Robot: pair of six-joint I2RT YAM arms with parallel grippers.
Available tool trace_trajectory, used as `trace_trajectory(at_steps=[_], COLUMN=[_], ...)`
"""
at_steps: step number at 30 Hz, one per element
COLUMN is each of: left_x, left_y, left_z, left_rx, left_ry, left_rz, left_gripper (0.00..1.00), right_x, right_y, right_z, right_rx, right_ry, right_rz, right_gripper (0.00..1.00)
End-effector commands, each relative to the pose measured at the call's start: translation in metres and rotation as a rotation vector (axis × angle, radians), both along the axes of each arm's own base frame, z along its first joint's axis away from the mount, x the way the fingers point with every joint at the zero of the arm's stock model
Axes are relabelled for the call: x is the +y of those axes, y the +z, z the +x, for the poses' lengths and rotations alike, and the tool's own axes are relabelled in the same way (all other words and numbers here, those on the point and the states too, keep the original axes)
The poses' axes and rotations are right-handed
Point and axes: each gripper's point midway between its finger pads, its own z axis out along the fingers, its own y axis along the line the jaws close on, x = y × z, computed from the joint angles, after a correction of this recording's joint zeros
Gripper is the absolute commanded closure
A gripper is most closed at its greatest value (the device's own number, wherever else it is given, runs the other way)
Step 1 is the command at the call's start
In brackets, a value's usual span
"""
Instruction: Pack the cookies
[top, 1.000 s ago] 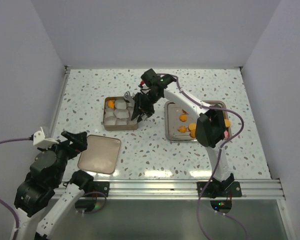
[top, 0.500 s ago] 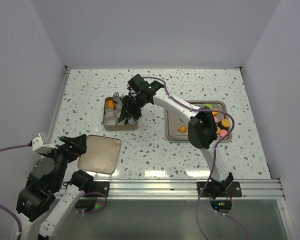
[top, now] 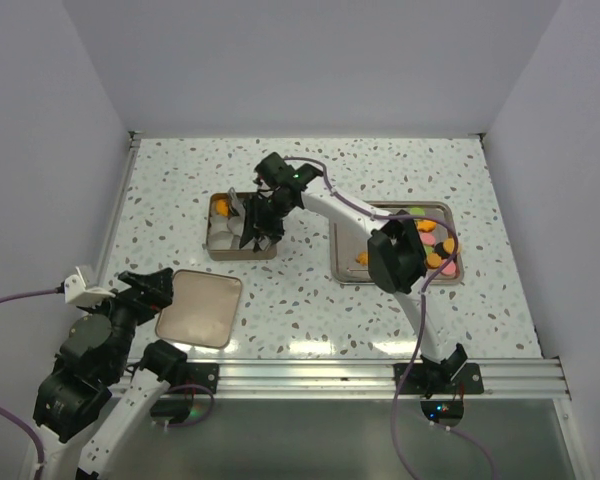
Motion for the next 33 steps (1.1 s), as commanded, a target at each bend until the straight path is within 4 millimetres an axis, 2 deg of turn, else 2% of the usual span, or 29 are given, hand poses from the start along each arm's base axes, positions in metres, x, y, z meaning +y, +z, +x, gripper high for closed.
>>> trace_trajectory(at_steps=[1,7,10,16,17,18,20,21,24,25,27,28,30,33], left_x=[0.003,0.004,0.003,0.001,0.001,0.001,0.0,-0.001,-0.004,-0.005,-0.005,-0.005,-0.005,-0.008], left_y=[0.004,0.004,0.004,0.004,0.005,0.004,0.004,0.004,0.003,0.003,0.002,0.003,0.004,0.003], left_z=[0.004,0.002,0.003,0.003,0.003,0.003,0.004,0.005,0.007,0.007,0.007,0.007,0.007,0.008], left_rx=[-0.012,-0.021,-0.018,-0.024,-0.028,-0.028,-0.025,-0.024,-0.016,-0.014,-0.017,-0.019,-0.025,-0.021], left_ry=[0.029,0.033,0.029,0.016,0.014,0.016,0.011,0.006,-0.007,-0.008,-0.01,-0.011,-0.011,-0.025], left_rz=[-0.017,-0.027,-0.026,-0.019,-0.023,-0.023,-0.019,-0.017,-0.005,-0.003,-0.004,-0.006,-0.009,-0.002], left_gripper=[0.0,0.0,0.0,0.0,0.0,0.0,0.0,0.0,0.0,0.0,0.0,0.0,0.0,0.0], right_x=[0.0,-0.002,-0.004,-0.019,-0.026,-0.033,-0.047,-0.059,-0.085,-0.097,-0.119,-0.132,-0.16,-0.196], right_y=[0.021,0.027,0.039,0.091,0.096,0.112,0.119,0.135,0.143,0.153,0.145,0.148,0.131,0.115], right_z=[0.008,0.009,0.009,0.007,0.01,0.009,0.008,0.01,0.013,0.01,0.014,0.009,0.012,0.008], right_rx=[-0.053,-0.061,-0.076,-0.15,-0.158,-0.184,-0.189,-0.216,-0.222,-0.241,-0.245,-0.263,-0.258,-0.253], right_ry=[0.032,0.029,0.033,0.037,0.029,0.025,0.019,0.001,-0.03,-0.034,-0.068,-0.066,-0.106,-0.147], right_rz=[0.052,0.068,0.087,0.135,0.135,0.148,0.138,0.155,0.141,0.14,0.087,0.061,-0.028,-0.115], right_gripper=[0.56,0.55,0.55,0.56,0.56,0.56,0.57,0.57,0.57,0.57,0.57,0.57,0.57,0.57])
